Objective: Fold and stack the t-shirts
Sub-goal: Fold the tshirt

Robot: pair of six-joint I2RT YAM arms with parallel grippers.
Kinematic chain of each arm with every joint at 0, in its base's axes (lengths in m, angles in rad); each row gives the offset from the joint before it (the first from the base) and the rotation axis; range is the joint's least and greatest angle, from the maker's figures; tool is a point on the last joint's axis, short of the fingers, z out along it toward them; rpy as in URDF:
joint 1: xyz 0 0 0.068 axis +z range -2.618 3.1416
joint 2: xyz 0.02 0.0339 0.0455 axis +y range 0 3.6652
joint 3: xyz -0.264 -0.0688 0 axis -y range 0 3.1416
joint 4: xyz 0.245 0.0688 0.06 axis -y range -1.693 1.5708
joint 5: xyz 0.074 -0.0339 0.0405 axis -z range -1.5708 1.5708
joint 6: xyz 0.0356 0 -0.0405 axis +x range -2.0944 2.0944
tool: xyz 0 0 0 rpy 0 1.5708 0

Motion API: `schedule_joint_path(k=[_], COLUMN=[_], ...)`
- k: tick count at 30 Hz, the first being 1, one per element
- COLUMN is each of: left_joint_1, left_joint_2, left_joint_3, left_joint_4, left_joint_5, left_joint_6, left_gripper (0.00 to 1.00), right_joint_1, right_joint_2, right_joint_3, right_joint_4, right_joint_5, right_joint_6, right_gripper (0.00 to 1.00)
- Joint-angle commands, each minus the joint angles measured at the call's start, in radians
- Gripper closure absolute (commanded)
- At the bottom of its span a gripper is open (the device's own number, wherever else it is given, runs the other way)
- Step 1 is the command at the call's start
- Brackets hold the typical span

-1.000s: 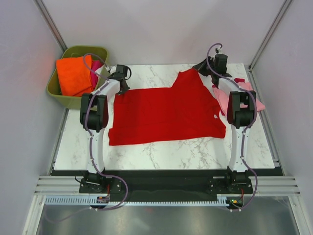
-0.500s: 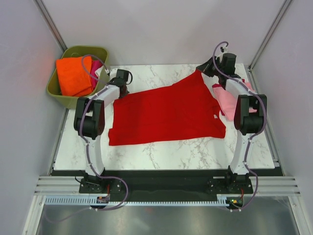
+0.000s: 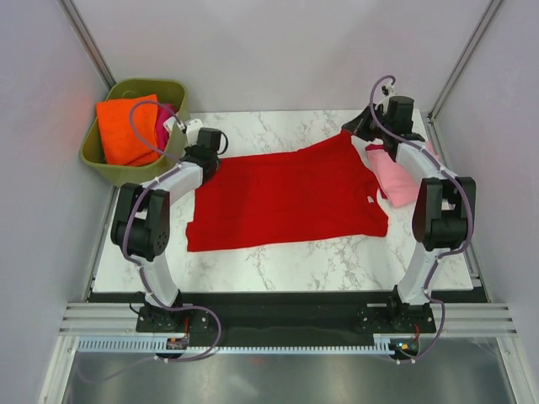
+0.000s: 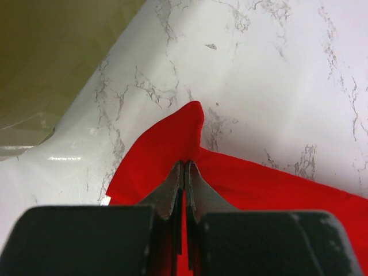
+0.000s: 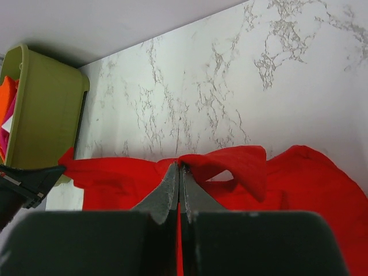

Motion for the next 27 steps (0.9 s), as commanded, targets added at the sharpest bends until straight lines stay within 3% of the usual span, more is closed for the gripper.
schedule_joint_path(k=[1,13,27], left_joint_1=[-0.027,-0.070,-0.096], left_joint_2=[-0.071,-0.251,-0.357], left_joint_3=[-0.040,-0.272,-0.404], left_joint_4=[0.080,0.222,0.238], left_joint_5=[-0.095,-0.172,-0.197], left_joint_6=[0.045,0.019,0.050], left_gripper=[0.98,0.98,0.98], right_joint_1=[-0.002,-0.002,-0.004], right_joint_2=[-0.086,-0.252,-0.433], right_joint_3=[-0.050,-0.152,-0.388], right_joint_4=[-0.010,-0.115,-0.132], right_joint_5=[0.020,0.056,0.130], right_joint_6=[-0.037,-0.091,-0.120], right_gripper=[1.00,1.00,1.00])
